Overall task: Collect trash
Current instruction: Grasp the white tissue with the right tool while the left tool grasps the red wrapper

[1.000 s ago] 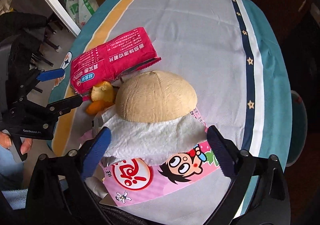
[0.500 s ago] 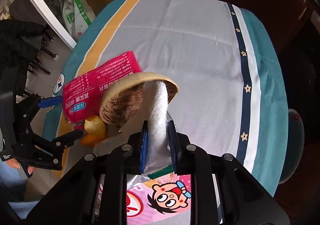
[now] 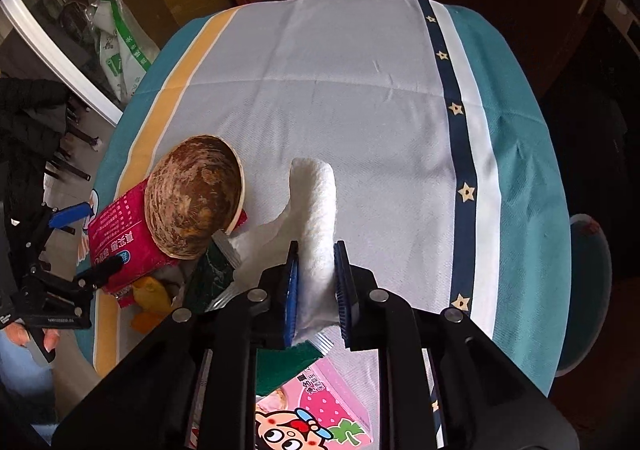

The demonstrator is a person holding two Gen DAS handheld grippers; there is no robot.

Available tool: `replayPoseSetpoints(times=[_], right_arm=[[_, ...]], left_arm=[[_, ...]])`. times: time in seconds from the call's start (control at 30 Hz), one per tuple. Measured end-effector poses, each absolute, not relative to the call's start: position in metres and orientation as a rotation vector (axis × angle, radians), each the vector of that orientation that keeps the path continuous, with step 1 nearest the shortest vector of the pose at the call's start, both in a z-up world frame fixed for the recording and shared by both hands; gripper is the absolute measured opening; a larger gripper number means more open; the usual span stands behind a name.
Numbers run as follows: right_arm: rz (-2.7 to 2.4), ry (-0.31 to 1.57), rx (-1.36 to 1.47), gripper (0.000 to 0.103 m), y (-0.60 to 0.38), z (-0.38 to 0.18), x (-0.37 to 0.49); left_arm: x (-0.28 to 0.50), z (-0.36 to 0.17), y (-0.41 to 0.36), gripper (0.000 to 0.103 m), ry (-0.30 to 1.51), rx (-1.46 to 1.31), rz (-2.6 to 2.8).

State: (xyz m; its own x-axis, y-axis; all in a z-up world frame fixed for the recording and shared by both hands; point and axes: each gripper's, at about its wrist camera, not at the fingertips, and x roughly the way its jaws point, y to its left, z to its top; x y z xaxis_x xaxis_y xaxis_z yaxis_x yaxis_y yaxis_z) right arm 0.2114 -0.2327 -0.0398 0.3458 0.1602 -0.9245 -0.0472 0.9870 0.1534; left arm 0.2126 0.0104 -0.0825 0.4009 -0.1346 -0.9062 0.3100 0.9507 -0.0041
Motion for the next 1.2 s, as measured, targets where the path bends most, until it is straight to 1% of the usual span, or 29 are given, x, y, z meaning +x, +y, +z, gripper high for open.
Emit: replayPoseSetpoints(times=[0.23, 0.27, 0.43, 0.6, 0.67, 0.7, 0.73, 0.77, 0.8, 0.83, 0.93, 1.03, 1.2], right_arm=[[0.173, 1.231, 0.168, 0.016, -0.231, -0.050, 0.213], [0.178, 1.231, 0.170, 0.016, -0.230, -0.051, 0.212], [0.203, 1.230, 0.180, 0.016, -0.221, -0.049, 0.211], [0.213, 1.240, 0.181, 0.018, -0.216, -0.054, 0.211], [0.213, 1.243, 0.185, 0.018, -0.216, -0.055, 0.211], [0.213, 1.244, 0.188, 0.018, -0.217, -0.056, 0.212], [0.213, 1.245, 0.193, 0.018, -0.218, -0.056, 0.212], [0.213, 1.246, 0.195, 0.018, -0.219, -0.057, 0.214], [0.211, 1.247, 0.198, 0.018, -0.220, -0.058, 0.214], [0.212, 1.246, 0.201, 0.018, -0.222, -0.058, 0.214], [0.214, 1.241, 0.210, 0.018, -0.224, -0.057, 0.213], [0.214, 1.230, 0.218, 0.018, -0.228, -0.054, 0.210], [0.222, 1.186, 0.234, 0.017, -0.239, -0.040, 0.201]], left_arm=[[0.224, -0.104, 0.040, 0.099, 1.219, 0.089, -0.364], [0.221, -0.104, 0.040, 0.099, 1.203, 0.087, -0.373], [0.214, -0.104, 0.018, 0.099, 1.202, 0.106, -0.489], [0.205, -0.107, -0.012, 0.099, 1.161, 0.203, -0.505], [0.202, -0.107, -0.021, 0.083, 1.127, 0.260, -0.475], [0.198, -0.105, -0.026, 0.068, 1.107, 0.295, -0.459], [0.198, -0.103, -0.027, 0.050, 1.106, 0.293, -0.461], [0.198, -0.101, -0.027, 0.038, 1.104, 0.292, -0.455], [0.198, -0.100, -0.026, 0.019, 1.110, 0.285, -0.441], [0.200, -0.099, -0.024, 0.014, 1.118, 0.269, -0.439], [0.197, -0.096, -0.025, 0.008, 1.119, 0.261, -0.420], [0.190, -0.085, -0.026, 0.005, 1.094, 0.263, -0.384], [0.188, -0.052, -0.022, 0.004, 1.029, 0.243, -0.328]])
